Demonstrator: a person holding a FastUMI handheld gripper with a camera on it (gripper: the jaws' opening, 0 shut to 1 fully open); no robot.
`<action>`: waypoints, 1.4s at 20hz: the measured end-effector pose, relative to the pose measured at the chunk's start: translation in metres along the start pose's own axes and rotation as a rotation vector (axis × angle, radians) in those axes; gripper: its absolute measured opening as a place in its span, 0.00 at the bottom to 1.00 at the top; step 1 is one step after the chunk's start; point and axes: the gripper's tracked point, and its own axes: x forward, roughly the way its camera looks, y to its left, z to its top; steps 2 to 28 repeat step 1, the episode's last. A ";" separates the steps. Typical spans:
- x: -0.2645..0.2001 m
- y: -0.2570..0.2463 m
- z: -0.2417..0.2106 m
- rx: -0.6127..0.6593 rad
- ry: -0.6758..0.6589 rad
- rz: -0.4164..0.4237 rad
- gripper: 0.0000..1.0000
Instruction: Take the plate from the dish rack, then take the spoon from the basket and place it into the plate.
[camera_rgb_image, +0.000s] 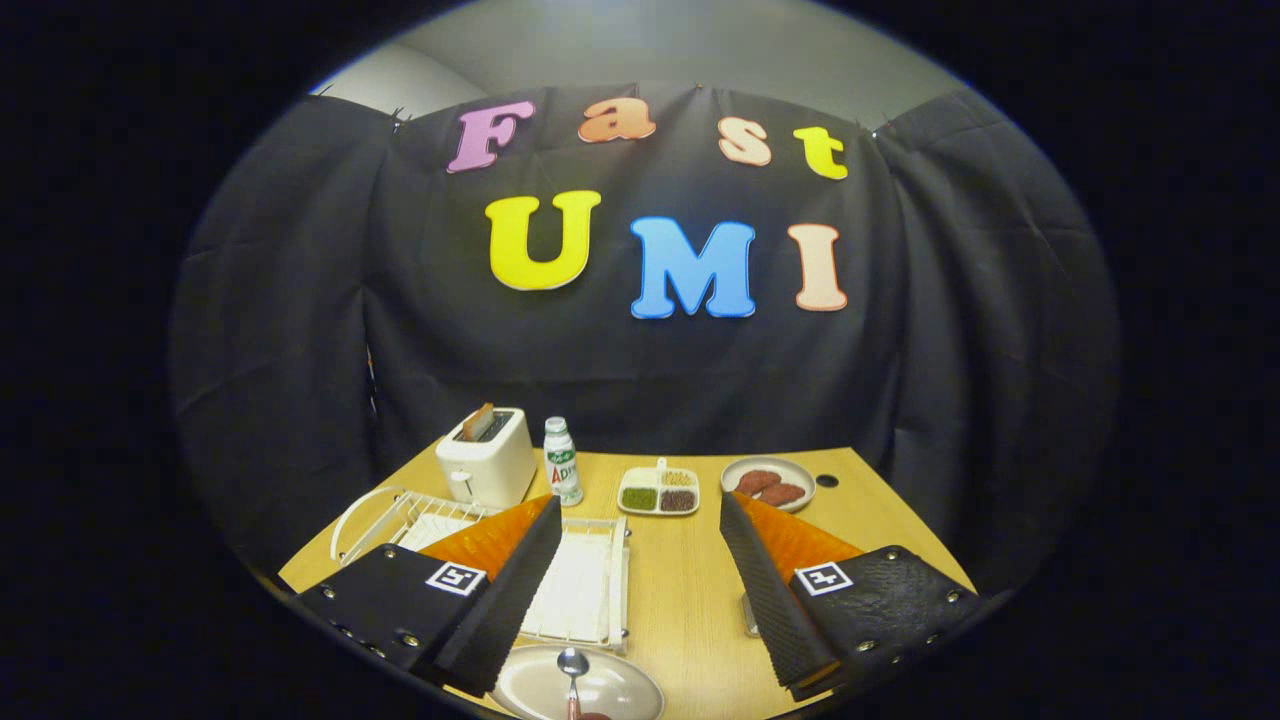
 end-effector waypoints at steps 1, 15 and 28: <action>0.004 -0.006 0.016 0.003 -0.033 -0.002 0.97; 0.004 -0.006 0.016 0.003 -0.033 -0.002 0.97; 0.004 -0.006 0.016 0.003 -0.033 -0.002 0.97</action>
